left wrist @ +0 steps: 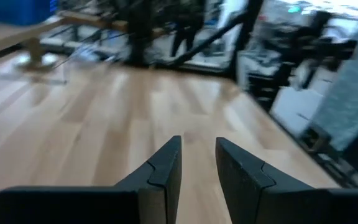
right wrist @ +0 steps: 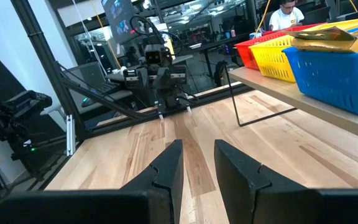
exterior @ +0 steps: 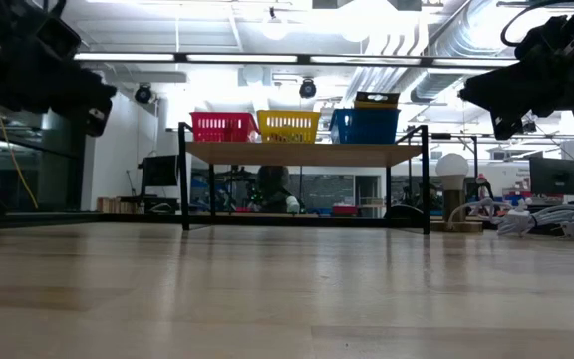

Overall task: Pick & Place Office Desk Supplies
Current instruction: Return to Home Position

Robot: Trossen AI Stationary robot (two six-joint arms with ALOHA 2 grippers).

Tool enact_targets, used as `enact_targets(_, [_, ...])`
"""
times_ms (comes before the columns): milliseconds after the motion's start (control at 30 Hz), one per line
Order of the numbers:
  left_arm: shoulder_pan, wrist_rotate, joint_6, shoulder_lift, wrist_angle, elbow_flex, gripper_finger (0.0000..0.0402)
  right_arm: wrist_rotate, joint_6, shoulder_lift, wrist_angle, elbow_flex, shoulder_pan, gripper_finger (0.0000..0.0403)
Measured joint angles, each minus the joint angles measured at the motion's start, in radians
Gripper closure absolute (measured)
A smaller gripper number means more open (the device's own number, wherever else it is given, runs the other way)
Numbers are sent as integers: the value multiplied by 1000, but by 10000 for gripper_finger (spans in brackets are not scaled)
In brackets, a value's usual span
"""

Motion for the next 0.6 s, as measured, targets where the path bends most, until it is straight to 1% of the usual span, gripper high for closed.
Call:
enact_targets(67, [0,17,6,-33,-2,0,307,0,0,0,0,0,0,323])
enact_targets(400, [0,1,35,-130,-11,0,307,0,0,0,0,0,0,323])
enact_targets(467, [0,-32,23,-142,-15,0,307,0,0,0,0,0,0,323])
enact_targets(600, [-4,-138,-31,-145,-33,0,307,0,0,0,0,0,0,323])
